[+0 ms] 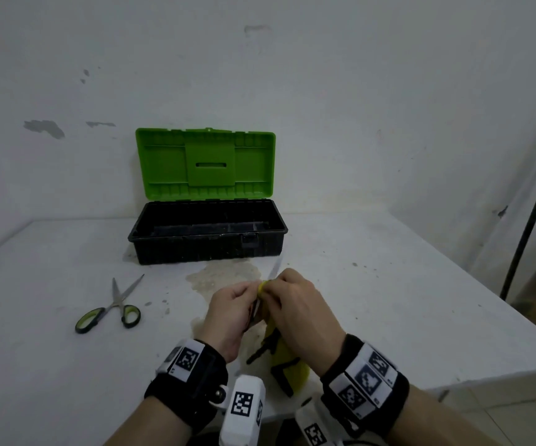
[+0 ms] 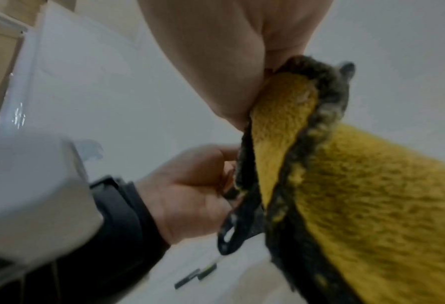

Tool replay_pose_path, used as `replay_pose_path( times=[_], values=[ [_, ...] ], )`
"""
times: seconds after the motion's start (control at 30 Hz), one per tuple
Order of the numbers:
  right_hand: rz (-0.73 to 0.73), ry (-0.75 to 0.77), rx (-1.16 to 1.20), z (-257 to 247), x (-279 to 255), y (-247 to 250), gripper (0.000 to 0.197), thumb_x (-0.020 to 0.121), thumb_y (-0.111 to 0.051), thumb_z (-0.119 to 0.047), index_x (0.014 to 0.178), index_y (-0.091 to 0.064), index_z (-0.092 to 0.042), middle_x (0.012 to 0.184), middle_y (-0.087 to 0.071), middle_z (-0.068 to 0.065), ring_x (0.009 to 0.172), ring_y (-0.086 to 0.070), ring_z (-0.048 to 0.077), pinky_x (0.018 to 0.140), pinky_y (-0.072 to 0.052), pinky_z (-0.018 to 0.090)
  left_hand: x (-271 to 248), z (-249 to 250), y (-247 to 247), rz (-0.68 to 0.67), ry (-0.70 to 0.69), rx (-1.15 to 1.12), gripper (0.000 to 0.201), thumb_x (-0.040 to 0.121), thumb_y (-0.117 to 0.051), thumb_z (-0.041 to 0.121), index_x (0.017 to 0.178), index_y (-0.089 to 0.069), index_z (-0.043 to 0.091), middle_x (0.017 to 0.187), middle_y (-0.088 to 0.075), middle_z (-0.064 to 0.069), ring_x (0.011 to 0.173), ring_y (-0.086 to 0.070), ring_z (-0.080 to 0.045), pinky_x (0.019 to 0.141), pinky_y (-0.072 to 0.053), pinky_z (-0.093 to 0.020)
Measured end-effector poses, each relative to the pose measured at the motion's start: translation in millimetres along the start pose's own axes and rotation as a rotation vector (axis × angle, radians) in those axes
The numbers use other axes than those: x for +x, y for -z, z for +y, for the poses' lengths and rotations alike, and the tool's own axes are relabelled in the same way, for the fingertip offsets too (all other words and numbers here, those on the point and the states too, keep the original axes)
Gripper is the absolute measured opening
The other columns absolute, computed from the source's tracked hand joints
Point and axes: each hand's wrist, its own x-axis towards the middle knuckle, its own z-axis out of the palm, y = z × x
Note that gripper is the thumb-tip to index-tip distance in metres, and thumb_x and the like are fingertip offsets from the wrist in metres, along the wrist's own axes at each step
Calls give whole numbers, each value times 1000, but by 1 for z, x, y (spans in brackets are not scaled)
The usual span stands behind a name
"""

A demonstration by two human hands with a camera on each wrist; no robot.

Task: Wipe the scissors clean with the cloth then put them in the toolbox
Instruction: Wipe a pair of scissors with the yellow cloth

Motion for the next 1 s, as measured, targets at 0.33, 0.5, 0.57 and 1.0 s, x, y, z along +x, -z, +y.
replay_pose_path(
  times=[0.33,0.5,0.57,1.0],
  values=[
    [16,-17,25,4,-1,-9,22,99,-48,-20,91,-67,-15,90,-51,0,74,-54,18,68,-47,28,2,-3,4,44,20,-8,28,102,-55,18,94,-75,0,85,-67,-19,78,-62,-24,73,-56,-33],
    [-73,11,59,-1,-10,-15,23,97,-50,-18,85,-69,-14,84,-50,-1,77,-51,16,68,-44,28,6,-4,9,108,-4,14,29,101,-57,18,87,-72,-2,81,-64,-17,78,-60,-25,72,-58,-33],
    [11,6,51,4,-4,-12,23,98,-50,-23,87,-68,-15,87,-51,0,73,-54,18,67,-47,30,5,-5,8,82,-8,20,30,101,-57,17,85,-70,-5,78,-61,-16,78,-59,-25,77,-60,-35],
    [-30,-74,-36,11,-2,-9,24,100,-45,-23,93,-67,-16,92,-49,0,72,-56,21,67,-50,34,2,-3,-1,82,-59,100,36,100,-58,16,68,-70,4,63,-62,-8,64,-62,-17,78,-60,-33]
  ],
)
